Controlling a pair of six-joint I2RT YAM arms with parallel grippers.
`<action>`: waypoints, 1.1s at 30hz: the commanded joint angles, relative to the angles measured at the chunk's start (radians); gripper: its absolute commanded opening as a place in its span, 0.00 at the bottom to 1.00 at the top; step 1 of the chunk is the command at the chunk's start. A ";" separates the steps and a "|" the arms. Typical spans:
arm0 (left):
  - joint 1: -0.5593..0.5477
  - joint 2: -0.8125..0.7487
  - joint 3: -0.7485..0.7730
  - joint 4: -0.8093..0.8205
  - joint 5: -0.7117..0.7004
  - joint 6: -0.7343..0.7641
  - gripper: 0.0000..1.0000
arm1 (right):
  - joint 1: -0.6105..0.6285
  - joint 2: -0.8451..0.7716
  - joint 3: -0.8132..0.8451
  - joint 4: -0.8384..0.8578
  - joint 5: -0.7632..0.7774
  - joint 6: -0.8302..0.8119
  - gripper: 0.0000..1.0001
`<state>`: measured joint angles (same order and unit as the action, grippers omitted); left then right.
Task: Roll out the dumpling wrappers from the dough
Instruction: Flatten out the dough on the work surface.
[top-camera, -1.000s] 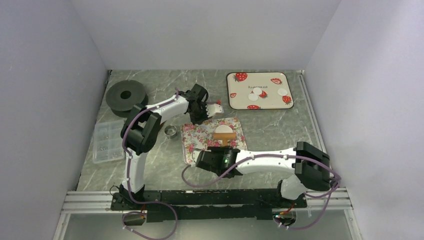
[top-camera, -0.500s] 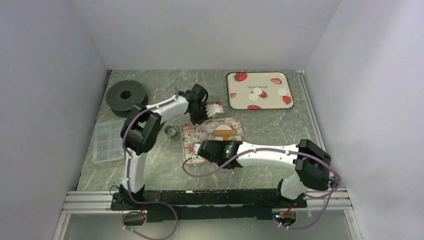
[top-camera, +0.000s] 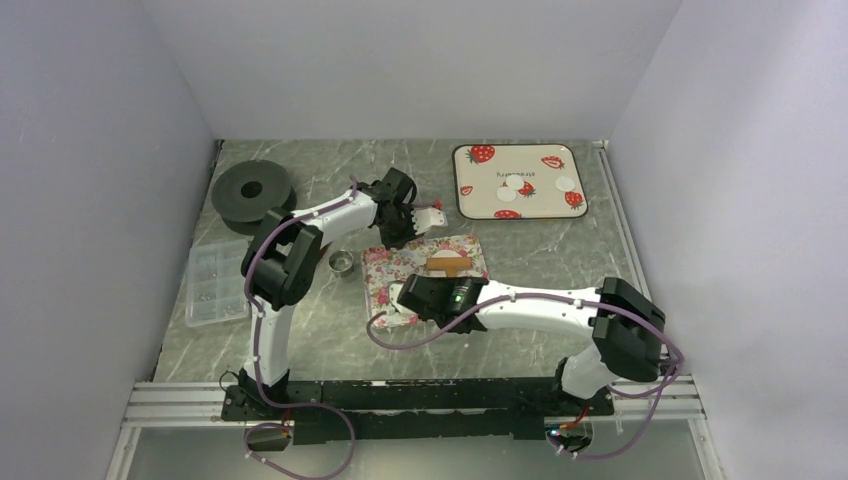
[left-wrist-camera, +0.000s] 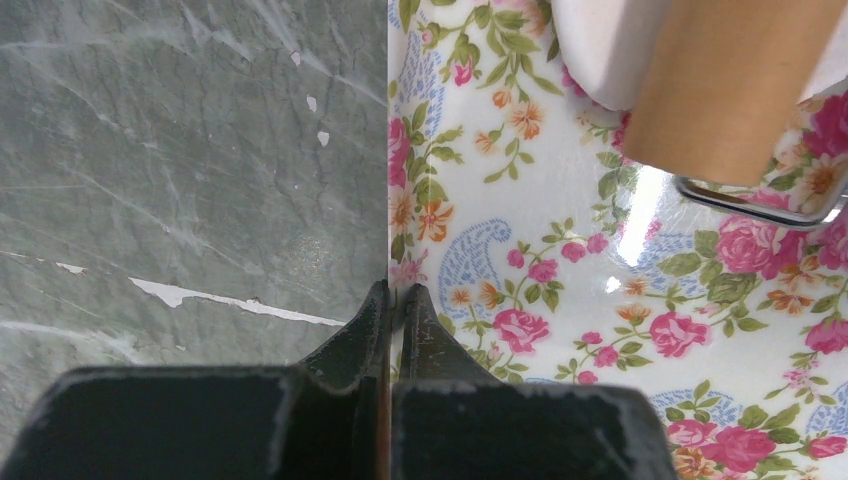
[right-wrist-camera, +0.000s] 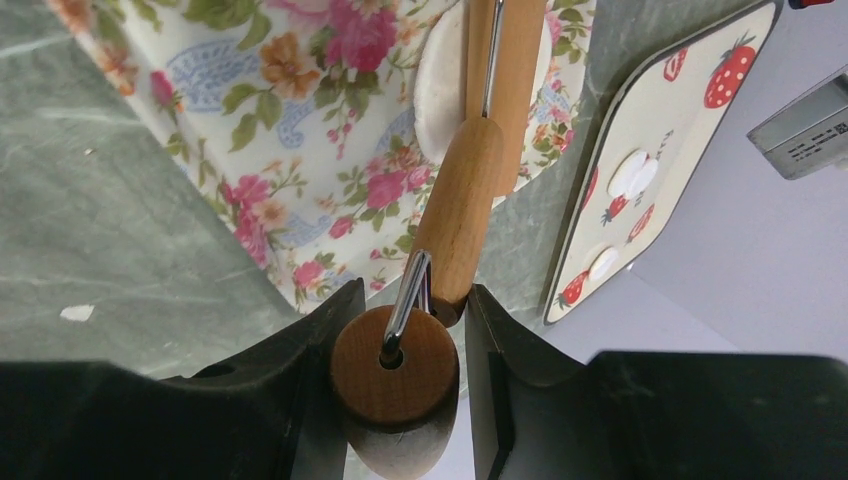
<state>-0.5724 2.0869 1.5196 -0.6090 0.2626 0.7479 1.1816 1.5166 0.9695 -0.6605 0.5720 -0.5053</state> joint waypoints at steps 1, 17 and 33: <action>-0.012 0.124 -0.087 -0.112 -0.037 0.012 0.00 | -0.005 0.043 -0.022 -0.070 -0.233 0.033 0.00; -0.012 0.126 -0.090 -0.111 -0.035 0.015 0.00 | -0.015 0.057 -0.061 -0.022 -0.171 -0.012 0.00; -0.012 0.127 -0.096 -0.104 -0.041 0.022 0.00 | 0.048 -0.028 -0.111 -0.060 -0.181 0.012 0.00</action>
<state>-0.5728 2.0876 1.5177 -0.6090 0.2619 0.7521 1.2835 1.3895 0.8497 -0.6872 0.5789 -0.4858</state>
